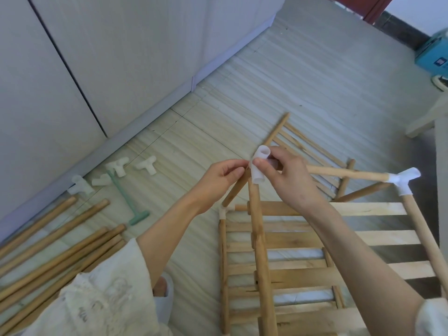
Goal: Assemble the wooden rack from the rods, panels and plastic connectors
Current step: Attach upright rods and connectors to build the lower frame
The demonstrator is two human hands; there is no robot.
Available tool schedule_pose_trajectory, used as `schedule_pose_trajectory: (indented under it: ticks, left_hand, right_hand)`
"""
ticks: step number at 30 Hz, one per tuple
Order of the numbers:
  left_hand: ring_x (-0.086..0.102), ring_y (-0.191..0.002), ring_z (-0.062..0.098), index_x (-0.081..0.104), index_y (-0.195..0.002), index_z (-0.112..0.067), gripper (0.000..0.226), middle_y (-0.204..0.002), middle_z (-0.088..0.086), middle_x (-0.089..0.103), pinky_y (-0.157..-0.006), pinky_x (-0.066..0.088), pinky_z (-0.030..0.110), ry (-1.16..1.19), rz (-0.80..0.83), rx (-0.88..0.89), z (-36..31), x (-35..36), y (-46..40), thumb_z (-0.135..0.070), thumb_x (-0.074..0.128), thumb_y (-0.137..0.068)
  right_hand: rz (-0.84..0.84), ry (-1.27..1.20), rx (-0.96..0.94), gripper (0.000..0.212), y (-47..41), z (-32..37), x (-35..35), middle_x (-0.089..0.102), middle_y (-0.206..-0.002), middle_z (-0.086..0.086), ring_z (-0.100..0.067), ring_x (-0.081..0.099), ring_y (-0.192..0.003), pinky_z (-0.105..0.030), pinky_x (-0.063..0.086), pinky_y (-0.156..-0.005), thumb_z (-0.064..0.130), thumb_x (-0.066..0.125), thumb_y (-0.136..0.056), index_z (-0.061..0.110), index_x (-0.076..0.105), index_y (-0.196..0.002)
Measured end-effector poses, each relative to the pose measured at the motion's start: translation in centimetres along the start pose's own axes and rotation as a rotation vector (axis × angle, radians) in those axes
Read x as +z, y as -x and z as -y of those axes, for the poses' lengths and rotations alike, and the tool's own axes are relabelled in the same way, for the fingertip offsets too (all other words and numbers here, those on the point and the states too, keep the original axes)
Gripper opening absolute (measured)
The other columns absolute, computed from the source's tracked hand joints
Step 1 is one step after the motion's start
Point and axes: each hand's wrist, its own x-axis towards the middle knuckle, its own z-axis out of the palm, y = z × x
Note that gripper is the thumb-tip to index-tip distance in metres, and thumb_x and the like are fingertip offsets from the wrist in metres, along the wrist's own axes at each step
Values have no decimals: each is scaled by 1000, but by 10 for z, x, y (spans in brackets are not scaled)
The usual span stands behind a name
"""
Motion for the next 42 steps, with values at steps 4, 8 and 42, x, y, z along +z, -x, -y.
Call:
schedule_pose_trajectory:
  ticks: [4, 8, 42]
  left_hand:
    - [61, -111, 18, 62, -115, -7, 30, -115, 10, 66, -101, 46, 32, 61, -39, -41, -7, 0, 1, -18, 38, -101]
    - [58, -112, 30, 64, -106, -8, 25, -114, 18, 64, -102, 45, 41, -36, -84, -36, -15, 5, 1, -12, 40, -100]
    - [46, -68, 14, 54, -84, -33, 17, -75, 10, 58, -65, 37, 27, -446, -10, 145, -45, 13, -4, -18, 55, -93]
  right_hand:
    - [21, 11, 41, 18, -1, 1, -1, 47, -77, 21, 5, 46, -74, -43, 40, -93, 35, 57, -90, 19, 65, -91]
    - [15, 34, 71, 13, -1, 5, -2, 47, -82, 19, 2, 45, -78, -42, 41, -93, 36, 60, -88, 24, 63, -87]
    - [38, 368, 143, 31, 69, 13, 25, 45, -69, 10, -12, 43, -76, -29, 20, -97, 46, 31, -79, 20, 46, -71]
